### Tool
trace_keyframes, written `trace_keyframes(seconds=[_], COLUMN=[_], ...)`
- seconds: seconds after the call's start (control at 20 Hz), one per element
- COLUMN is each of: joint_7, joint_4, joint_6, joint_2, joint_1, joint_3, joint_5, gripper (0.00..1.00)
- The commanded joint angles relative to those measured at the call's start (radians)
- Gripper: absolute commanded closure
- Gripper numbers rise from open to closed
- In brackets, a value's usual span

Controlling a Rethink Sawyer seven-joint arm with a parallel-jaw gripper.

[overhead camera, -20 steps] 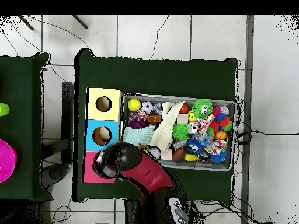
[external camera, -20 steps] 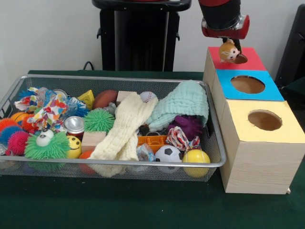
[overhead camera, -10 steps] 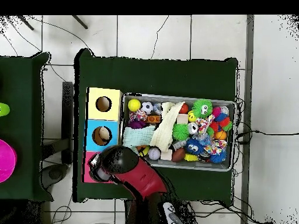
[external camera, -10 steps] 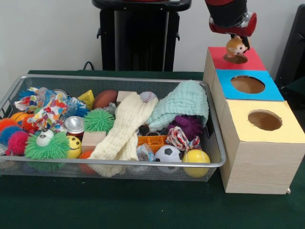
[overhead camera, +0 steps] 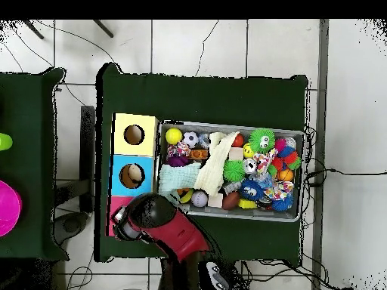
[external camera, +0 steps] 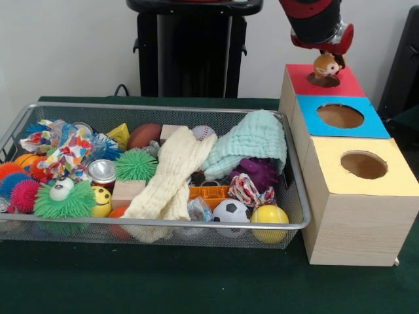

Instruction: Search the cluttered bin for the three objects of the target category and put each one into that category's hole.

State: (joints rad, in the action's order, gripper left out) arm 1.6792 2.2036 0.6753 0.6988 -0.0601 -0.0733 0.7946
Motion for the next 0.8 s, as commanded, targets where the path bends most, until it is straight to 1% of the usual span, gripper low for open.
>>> trace_keyframes(seconds=[0.05,0.2,0.45,0.6,0.7,0.8], joint_7=[0.190,0.173,0.145,0.135,0.139,0.154], joint_4=[-0.001,-0.010,-0.018,-0.020,-0.038,-0.069], joint_6=[-0.132,-0.192,-0.278,-0.350,-0.376,-0.369], joint_2=[-0.102,-0.156,-0.208,-0.227,-0.236,-0.236], joint_1=[0.022,0.022,0.009,-0.007,-0.006,0.012], joint_3=[-0.076,-0.077,-0.098,-0.125,-0.112,-0.064], joint_5=[0.055,0.053,0.065,0.082,0.059,0.016], gripper=[1.00,1.00,1.00,1.00,1.00,1.00])
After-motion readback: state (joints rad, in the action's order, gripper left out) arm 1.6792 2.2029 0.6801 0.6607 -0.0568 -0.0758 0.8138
